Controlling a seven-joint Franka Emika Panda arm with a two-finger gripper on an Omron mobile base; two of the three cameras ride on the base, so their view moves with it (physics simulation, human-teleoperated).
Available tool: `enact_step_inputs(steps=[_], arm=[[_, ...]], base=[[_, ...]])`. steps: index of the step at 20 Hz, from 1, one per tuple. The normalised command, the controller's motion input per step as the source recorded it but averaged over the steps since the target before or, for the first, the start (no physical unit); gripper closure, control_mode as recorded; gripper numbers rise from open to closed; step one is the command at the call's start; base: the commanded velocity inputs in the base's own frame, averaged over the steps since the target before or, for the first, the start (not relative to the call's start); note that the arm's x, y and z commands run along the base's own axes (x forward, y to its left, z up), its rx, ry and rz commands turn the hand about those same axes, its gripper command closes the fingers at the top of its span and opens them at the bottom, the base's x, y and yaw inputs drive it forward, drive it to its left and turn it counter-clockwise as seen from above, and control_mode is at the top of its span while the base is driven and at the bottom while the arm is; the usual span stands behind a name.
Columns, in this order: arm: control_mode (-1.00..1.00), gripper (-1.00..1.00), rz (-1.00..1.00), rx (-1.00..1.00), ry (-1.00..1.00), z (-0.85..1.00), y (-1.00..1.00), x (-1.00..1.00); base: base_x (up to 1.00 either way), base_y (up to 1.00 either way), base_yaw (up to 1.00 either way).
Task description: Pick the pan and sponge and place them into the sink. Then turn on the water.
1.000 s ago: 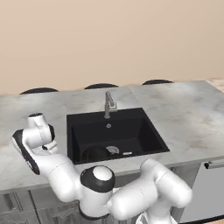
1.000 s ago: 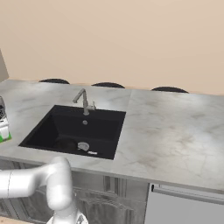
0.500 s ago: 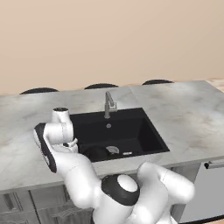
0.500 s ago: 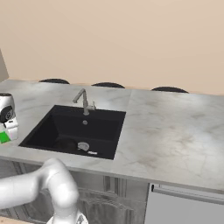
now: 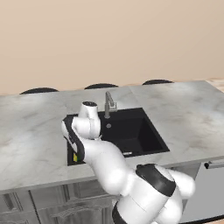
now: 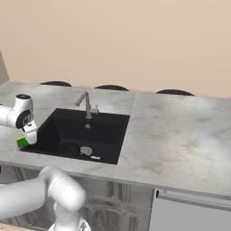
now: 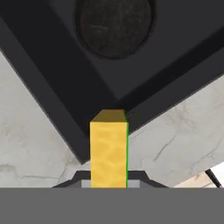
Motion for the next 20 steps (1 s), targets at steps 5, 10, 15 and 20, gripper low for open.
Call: enact_step_inputs(steps=[5, 10, 15, 20], arm=[[-1.00, 1.00, 0.00, -0.04, -0.03, 0.00, -0.65, 0.52], [-1.00, 1.00, 0.00, -0.05, -0.06, 0.00, -0.66, 0.64], [-1.00, 1.00, 0.00, -0.03, -0.03, -0.07, -0.53, 0.52], [-1.00, 1.00, 0.00, -0.07, 0.00, -0.53, -0.15, 0.38]], base=[[0.00, 0.00, 0.00], [0.00, 0.00, 0.00], [0.00, 0.00, 0.00], [0.00, 0.00, 0.00]])
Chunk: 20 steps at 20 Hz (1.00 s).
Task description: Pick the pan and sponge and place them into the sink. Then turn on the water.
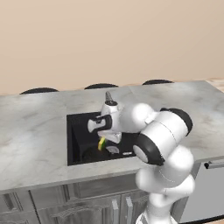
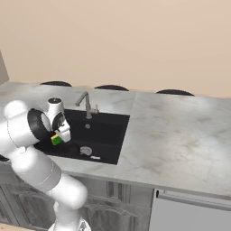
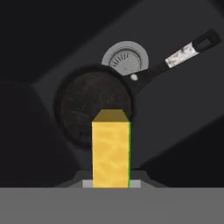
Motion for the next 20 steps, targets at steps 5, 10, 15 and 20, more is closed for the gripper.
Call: enact_step_inputs(steps=[5, 10, 15, 20], arm=[[-1.00, 1.00, 0.00, -0.12, 0.00, -0.59, 0.00, 0.42], [-1.00, 1.00, 0.00, -0.13, 0.00, -0.45, 0.03, 0.35], [-1.00, 1.00, 0.00, -0.05, 0.00, -0.21, 0.00, 0.31], [-1.00, 1.00, 0.00, 0.00, 0.00, -0.11, 0.00, 0.24]], base=[[0.00, 0.00, 0.00], [0.00, 0.00, 0.00], [0.00, 0.00, 0.00], [0.00, 0.00, 0.00]])
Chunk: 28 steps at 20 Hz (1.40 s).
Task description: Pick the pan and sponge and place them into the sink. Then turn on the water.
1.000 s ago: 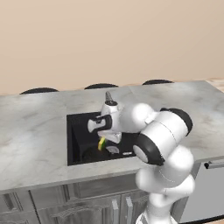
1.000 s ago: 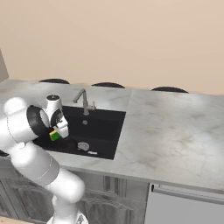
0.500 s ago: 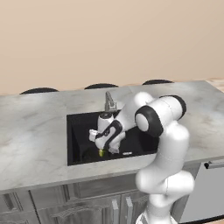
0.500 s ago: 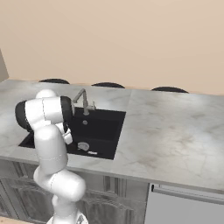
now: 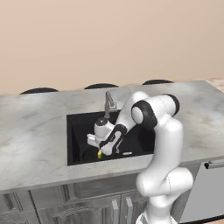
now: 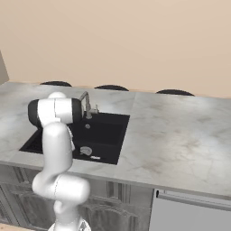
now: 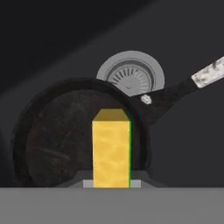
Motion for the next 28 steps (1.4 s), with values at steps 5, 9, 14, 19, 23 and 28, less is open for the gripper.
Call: enact_step_inputs(steps=[5, 9, 14, 19, 23, 28], arm=[[-1.00, 1.00, 0.00, 0.00, 0.00, -0.10, 0.00, 0.30], [-1.00, 1.00, 0.00, 0.00, 0.00, -0.06, 0.00, 0.33], [-1.00, -1.00, 0.00, 0.00, 0.00, -0.07, 0.00, 0.22], [-1.00, -1.00, 0.00, 0.00, 0.00, -0.04, 0.00, 0.14], [-1.00, -1.00, 0.00, 0.00, 0.00, 0.01, 0.00, 0.03], [-1.00, -1.00, 0.00, 0.02, 0.00, 0.65, 0.00, -0.03]], base=[[0.00, 0.00, 0.00], [0.00, 0.00, 0.00], [0.00, 0.00, 0.00], [0.00, 0.00, 0.00], [0.00, 0.00, 0.00], [0.00, 0.00, 0.00]])
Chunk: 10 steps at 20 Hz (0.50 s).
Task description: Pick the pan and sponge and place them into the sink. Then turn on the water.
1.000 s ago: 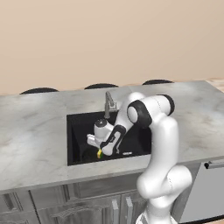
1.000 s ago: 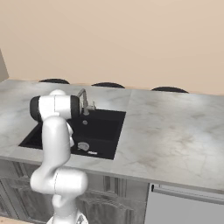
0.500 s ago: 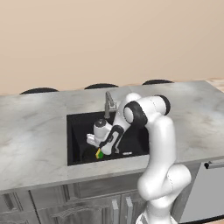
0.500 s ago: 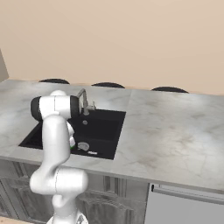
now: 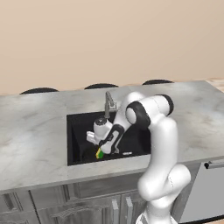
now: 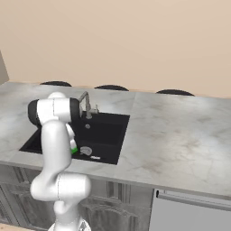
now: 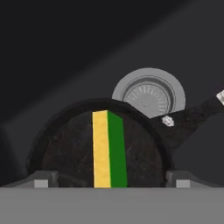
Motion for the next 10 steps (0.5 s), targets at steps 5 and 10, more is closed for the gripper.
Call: enact_step_inputs(steps=[5, 10], arm=[[-1.00, -1.00, -0.01, 0.02, 0.00, 0.99, 0.12, -0.19], [-1.00, -1.00, -0.01, 0.00, 0.01, 1.00, 0.10, -0.31]], base=[[0.00, 0.00, 0.00], [0.00, 0.00, 0.00]])
